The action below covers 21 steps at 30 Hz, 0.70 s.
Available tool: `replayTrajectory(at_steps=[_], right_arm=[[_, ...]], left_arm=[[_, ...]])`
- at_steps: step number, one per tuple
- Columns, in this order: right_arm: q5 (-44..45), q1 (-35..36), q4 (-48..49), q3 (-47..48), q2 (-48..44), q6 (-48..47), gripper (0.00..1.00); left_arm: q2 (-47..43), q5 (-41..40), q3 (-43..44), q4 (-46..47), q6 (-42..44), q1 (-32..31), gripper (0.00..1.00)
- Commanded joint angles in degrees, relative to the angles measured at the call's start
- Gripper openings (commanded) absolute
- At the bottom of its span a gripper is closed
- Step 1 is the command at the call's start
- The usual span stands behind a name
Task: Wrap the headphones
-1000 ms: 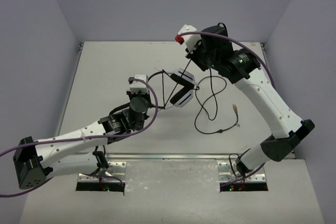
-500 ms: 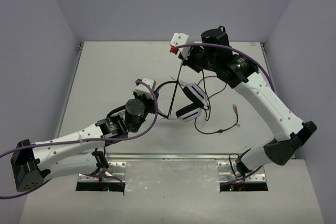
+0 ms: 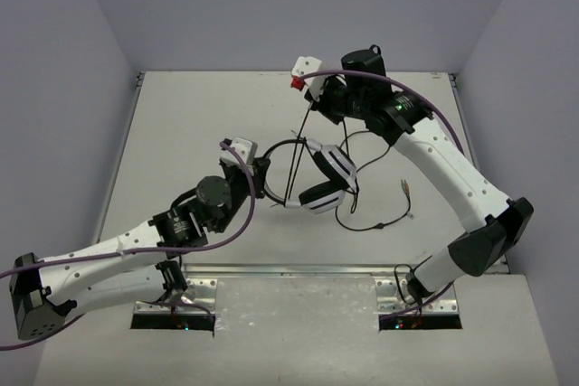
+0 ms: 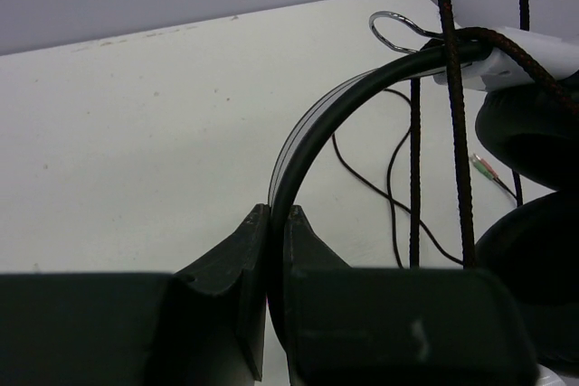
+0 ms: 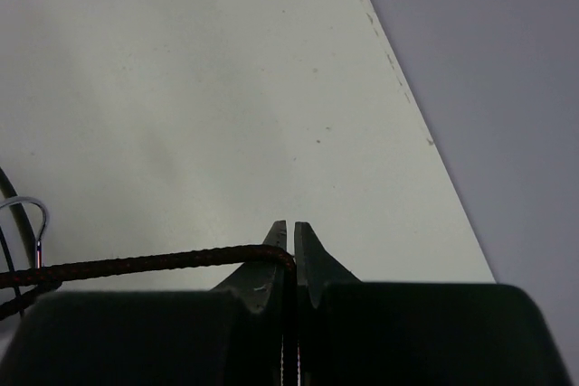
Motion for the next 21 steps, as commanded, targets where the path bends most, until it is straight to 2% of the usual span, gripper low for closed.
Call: replayTrajectory(at_steps=[1,4,14,21], right_arm=[[4.85,-4.27,12.73,-0.60,-2.33,2.28,0.01],[4.59,-5.85,14.85,-4.54,-4.61,4.65,0.01],[2.75,-8.93,16.43,-8.60,-6.64,6.94,0.01],[-7.00,-9.28,20.98,-12.98,-6.55,9.83,0.02]], left_arm=[[-2.39,2.74,-0.77,0.15,0.29,-2.14,0.00],[-2.13,1.25,-0.16,-0.20,0.02,-2.14,0.00],[-3.97,1.07,2.30,-1.34,-0.15,-2.14,0.00],[-7.92,10.19,5.20,0.32,-1.12,-2.23,0.00]])
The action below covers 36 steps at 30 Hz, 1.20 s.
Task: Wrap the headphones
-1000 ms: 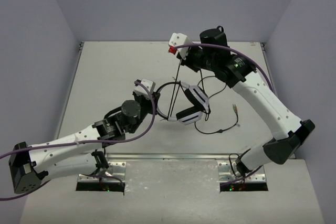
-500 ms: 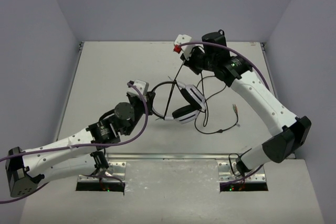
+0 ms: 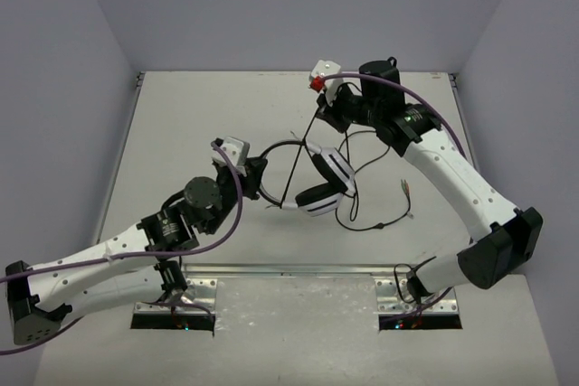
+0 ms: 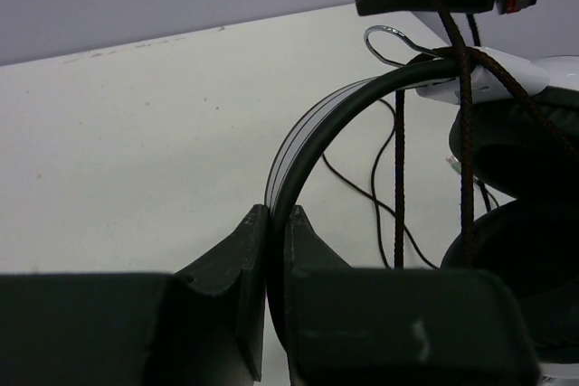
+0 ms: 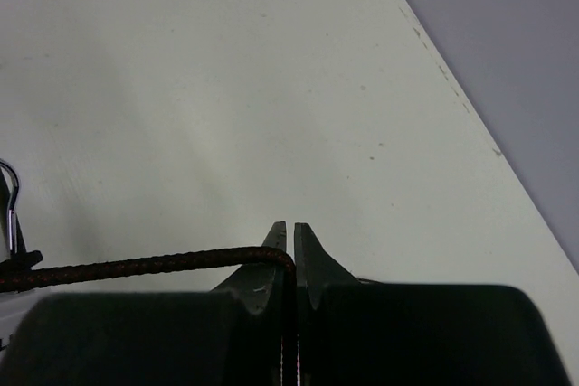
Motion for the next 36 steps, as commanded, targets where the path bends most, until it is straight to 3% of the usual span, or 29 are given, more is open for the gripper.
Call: replayTrajectory(at_steps=[1,5,10,17,20,24,36], right_arm=[[1.91,-4.08,13.52,-1.72,-1.16,2.69,0.02],[-6.08,-6.36,19.22,-4.88,-1.24,7.26,0.11],[-16.71,-7.33,27.14,-11.20,-2.21,14.64,0.16],[-29.98,-7.24,45.85,-17.70,0.07,31.93,0.24],[-32.46,-6.20,55.26,-20.96,2.71,38.53,0.26],[-29.66,-3.29,61.50,-23.95,7.00,39.09,0.31],[-29.30,2.77,80.84,-35.90,12.38,47.17,0.21]], left_arm=[[-5.08,9.95,4.72,3.56,-1.38,-2.20,0.00],[-7.19,11.80,7.09,6.28,-0.60,-2.12,0.00],[-7.28,11.97,11.31,9.79,0.02,-2.12,0.00],[-5.97,9.09,13.07,15.86,-1.99,-2.12,0.00],[-3.61,7.15,16.74,14.82,-2.87,-2.12,0.00],[-0.26,4.42,21.94,11.75,-4.63,-2.12,0.00],[3.79,-20.19,30.65,11.02,-10.17,-2.03,0.00]])
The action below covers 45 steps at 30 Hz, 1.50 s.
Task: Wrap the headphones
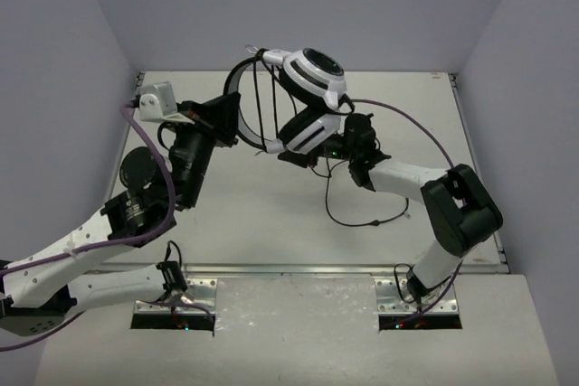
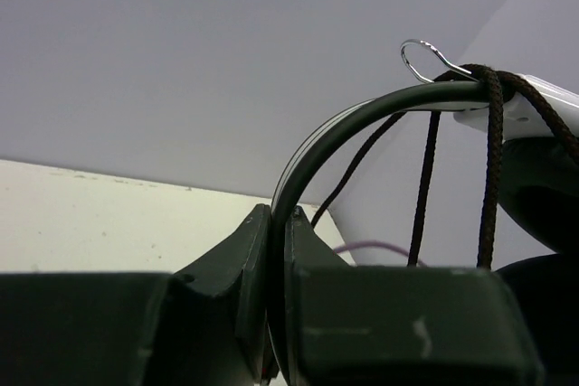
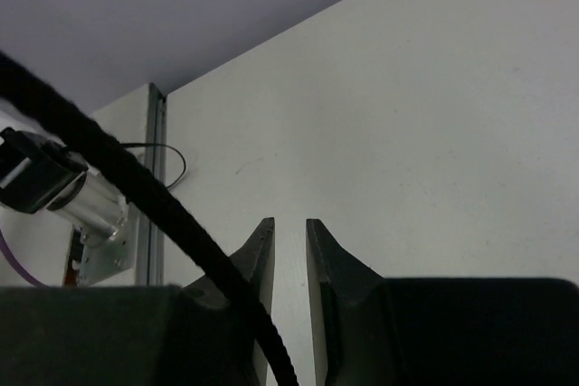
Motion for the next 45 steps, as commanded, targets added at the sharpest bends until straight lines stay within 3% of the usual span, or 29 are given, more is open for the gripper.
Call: replayTrajectory(at_steps=[1,9,10,14,18,24,29,35,40,45], right_arm=[[-0.01,4.10,10.96,-2.68,-0.67,2.56,0.18],[7.18,13.59,14.57,-15.59,-6.99,-1.12,0.01],[8.76,14.65,13.52,-16.84,-8.30,-2.35,0.01],[17.28,20.63,4.57,-21.76,-16.91,-10.08,0.01],[25.37,26.43,-4.32,-23.44,-26.66,-17.29,0.01],[28.19,31.35,-17.51,-18.53,-30.72,-21.52,0.01],[30.49,33.12,-26.81,-14.75,-35.21,-24.33,0.01],[34.61,34.18,-49.13,2.98,-31.26,-34.51,0.01],[43.48,34.00,-58.37,11.44,-29.15,-41.64,0.01],[45.43,33.56,-62.94,20.67,-27.92,-46.04,0.01]], left_arm=[[1.27,-10.65,4.79,8.56,-4.38,-0.63,0.00],[11.72,-24.64,12.25,13.14,5.02,0.94,0.00],[12.96,-24.13,13.49,12.18,4.94,2.17,0.00],[20.16,-17.02,21.48,-7.45,-5.66,13.22,0.00],[24.57,-15.34,20.10,-6.11,-3.32,16.41,0.00],[28.18,-13.84,18.78,-9.98,-7.90,20.46,0.00],[30.19,-13.13,11.85,-9.55,-9.22,24.15,0.00],[32.67,-15.08,2.44,-13.94,-16.50,24.15,0.00],[27.22,-7.53,-12.82,-5.25,-18.09,24.07,0.00],[21.33,-0.40,-23.58,4.94,-15.55,23.37,0.00]])
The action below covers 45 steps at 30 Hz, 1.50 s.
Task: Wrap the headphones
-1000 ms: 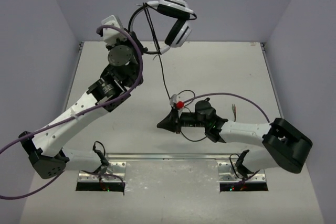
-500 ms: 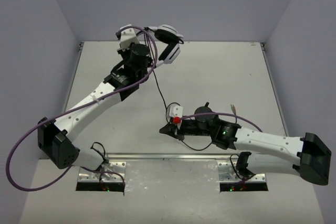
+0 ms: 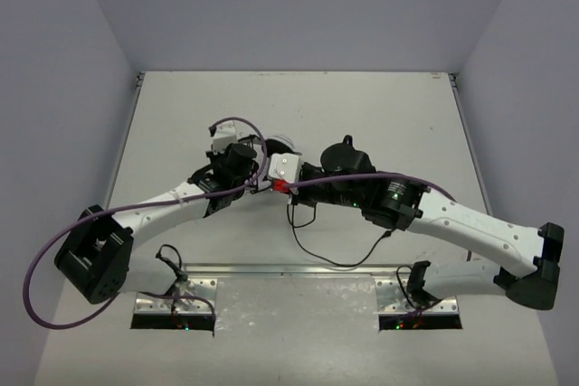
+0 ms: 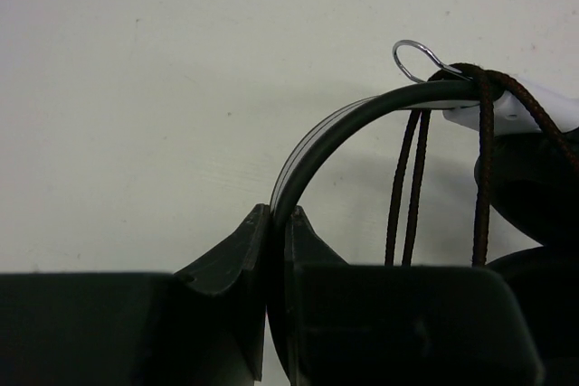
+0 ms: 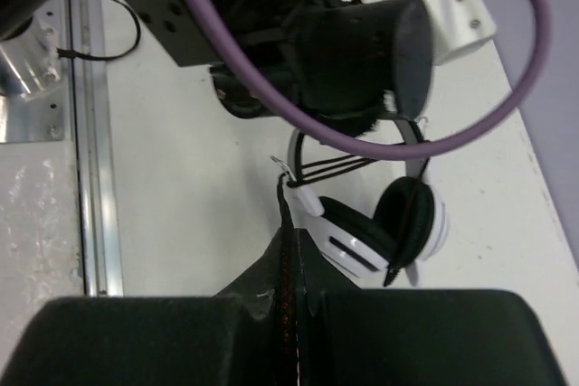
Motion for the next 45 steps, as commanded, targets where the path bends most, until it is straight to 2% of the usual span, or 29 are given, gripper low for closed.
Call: replayTrajectory(at_steps=[1,6,8,11,13,17,21,24,26,31,36,40,42,45], right_arm=[[4.94,-0.03,-4.64,9.15,0.50,-6.37,0.01],[9.09,-1.26,-8.60,16.73,4.01,-10.07,0.01],[9.53,-3.89,-9.13,18.93,4.89,-11.03,0.01],[11.89,-7.67,-8.60,21.12,7.87,-13.14,0.01],[13.22,-10.22,-8.51,23.15,9.11,-14.81,0.01],[15.24,-12.34,-6.23,25.43,11.66,-18.15,0.01],[22.08,-13.91,-1.76,26.93,15.70,-27.09,0.02],[22.28,-16.02,-1.74,28.60,19.12,-27.92,0.01],[19.47,-18.48,-1.83,29.22,20.53,-27.04,0.02],[21.13,-21.30,3.26,24.74,22.73,-29.14,0.01],[14.82,-25.07,1.95,24.30,23.26,-21.53,0.01],[2.69,-28.07,0.10,22.02,21.51,-15.09,0.02],[-2.13,-28.59,0.45,19.91,20.81,-12.64,0.03],[-4.26,-29.03,1.15,17.10,20.71,-9.30,0.05]], left_arm=[[-6.34,3.71,-2.99,16.91,-1.25,-0.94,0.00],[-11.88,6.69,-11.60,22.63,1.39,-4.81,0.00],[-15.66,8.45,-13.72,24.03,2.27,-6.03,0.00],[-21.45,6.53,-17.07,23.69,4.90,-9.54,0.00],[-22.95,4.52,-17.34,22.38,5.17,-11.22,0.00],[-25.86,6.34,-17.51,19.39,7.09,-13.68,0.00],[-28.93,8.28,-16.03,15.34,8.60,-15.71,0.00],[-32.18,9.69,-14.71,13.15,9.74,-17.73,0.00],[-34.55,9.86,-13.39,11.74,10.09,-19.65,0.00],[-39.04,11.62,-10.84,10.33,11.93,-23.35,0.00],[-43.17,11.80,-7.41,8.40,12.46,-25.73,0.00],[-45.90,14.08,-5.22,9.01,13.25,-25.73,0.00],[-46.17,13.12,-2.49,8.39,13.78,-25.73,0.00],[-45.29,9.35,1.90,7.61,15.97,-25.64,0.00]])
